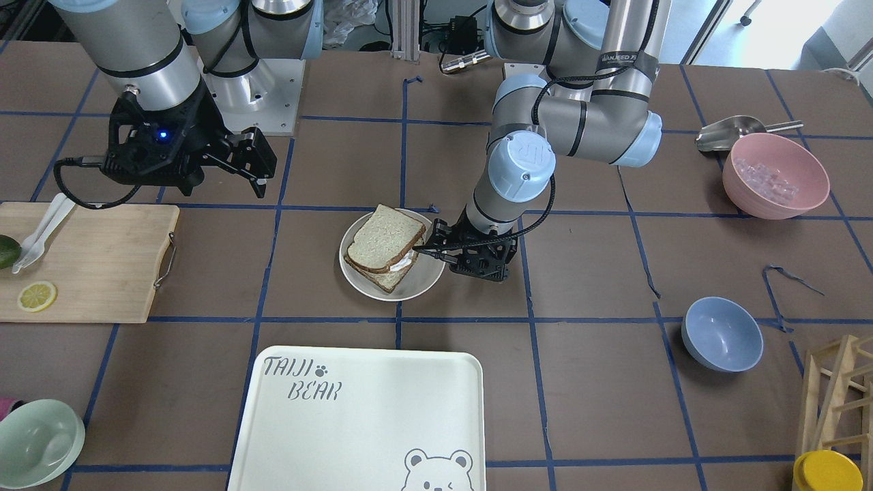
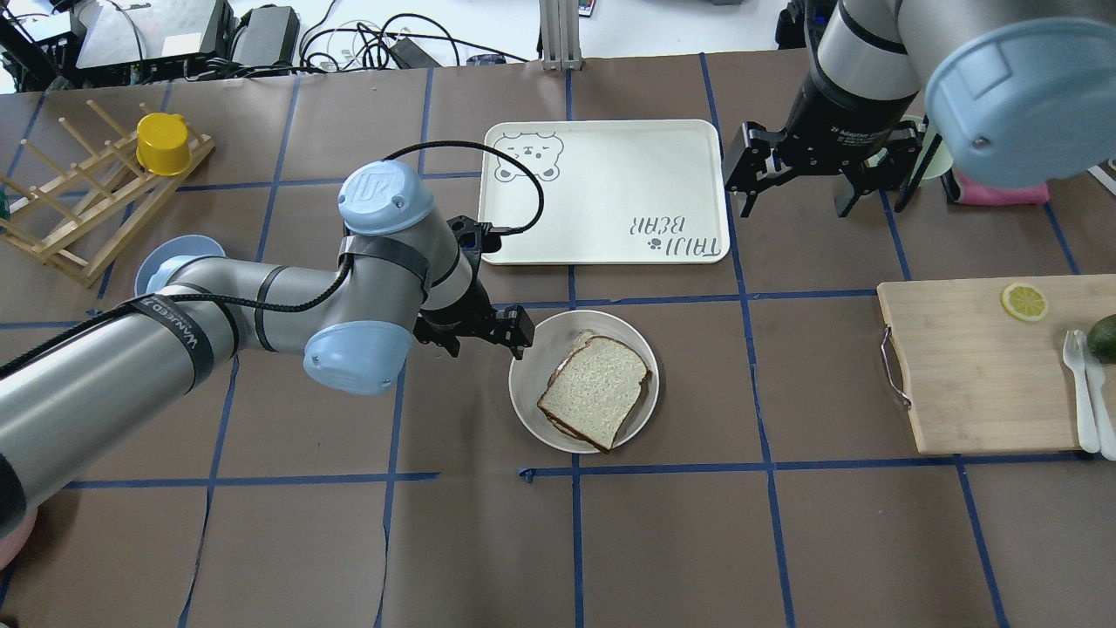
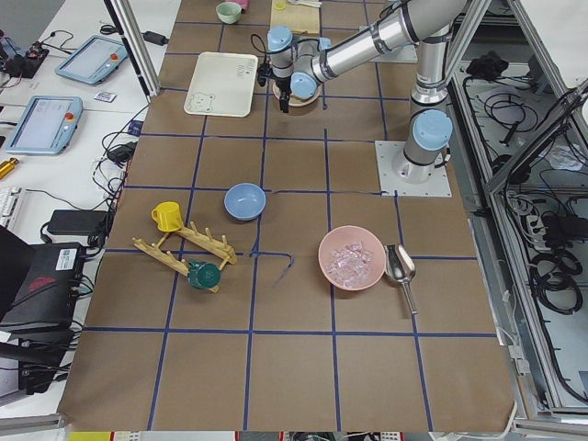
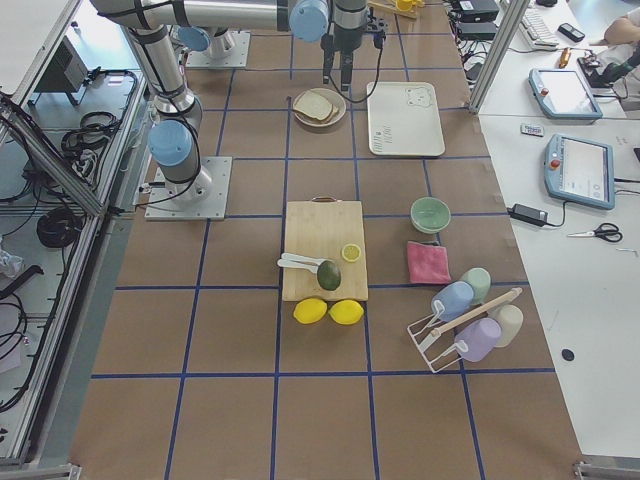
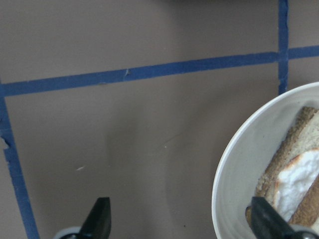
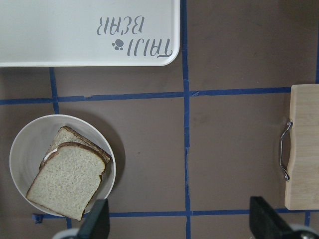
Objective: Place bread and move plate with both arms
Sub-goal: 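Grasp the rim of the white plate with the left gripper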
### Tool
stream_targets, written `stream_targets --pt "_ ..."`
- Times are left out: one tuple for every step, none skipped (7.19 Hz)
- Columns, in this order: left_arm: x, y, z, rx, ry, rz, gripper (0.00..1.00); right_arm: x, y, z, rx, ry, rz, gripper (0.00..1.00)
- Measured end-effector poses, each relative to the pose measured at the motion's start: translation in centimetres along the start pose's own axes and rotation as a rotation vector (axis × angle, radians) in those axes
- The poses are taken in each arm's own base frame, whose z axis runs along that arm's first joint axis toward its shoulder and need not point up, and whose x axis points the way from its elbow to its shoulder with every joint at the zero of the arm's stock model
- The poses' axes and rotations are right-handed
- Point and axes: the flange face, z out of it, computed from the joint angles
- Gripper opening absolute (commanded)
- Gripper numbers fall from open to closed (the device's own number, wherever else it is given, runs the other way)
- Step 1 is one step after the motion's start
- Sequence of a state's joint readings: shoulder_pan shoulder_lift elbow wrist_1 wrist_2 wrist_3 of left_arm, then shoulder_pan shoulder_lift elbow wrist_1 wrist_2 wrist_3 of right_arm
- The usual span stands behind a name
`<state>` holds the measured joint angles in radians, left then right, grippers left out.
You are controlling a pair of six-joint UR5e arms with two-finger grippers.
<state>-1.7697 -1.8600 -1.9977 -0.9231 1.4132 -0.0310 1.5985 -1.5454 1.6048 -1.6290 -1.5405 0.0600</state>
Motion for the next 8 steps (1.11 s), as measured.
stream_targets --pt "0.3 0.3 0.8 -0.006 -0.002 0.014 0.77 0.1 0.0 -0.1 0.003 0.009 -0.001 1.00" --pt "0.5 0.6 1.4 -0.009 -0.004 0.022 0.76 0.3 0.1 -0.3 0.007 0.027 -0.003 1.00" --pt "0.8 0.8 2.1 -0.009 -0.006 0.030 0.76 0.4 0.2 -0.4 0.012 0.040 -0.005 1.00" --pt "1.0 0.9 2.7 -0.009 -0.008 0.036 0.70 0.4 0.3 -0.5 0.014 0.045 -0.005 1.00" --pt "1.1 1.0 3.0 -0.010 -0.009 0.040 0.45 0.4 0.3 -0.6 0.015 0.046 -0.004 1.00" --pt "1.3 1.1 3.2 -0.010 -0.010 0.046 0.14 0.4 0.4 -0.7 0.018 0.042 -0.004 1.00" --pt "1.6 1.2 3.3 -0.011 -0.011 0.051 0.00 0.4 0.5 -0.9 0.020 0.042 -0.007 1.00" --pt "1.9 1.3 3.4 -0.013 -0.010 0.054 0.00 0.4 0.5 -0.9 0.021 0.046 -0.011 1.00"
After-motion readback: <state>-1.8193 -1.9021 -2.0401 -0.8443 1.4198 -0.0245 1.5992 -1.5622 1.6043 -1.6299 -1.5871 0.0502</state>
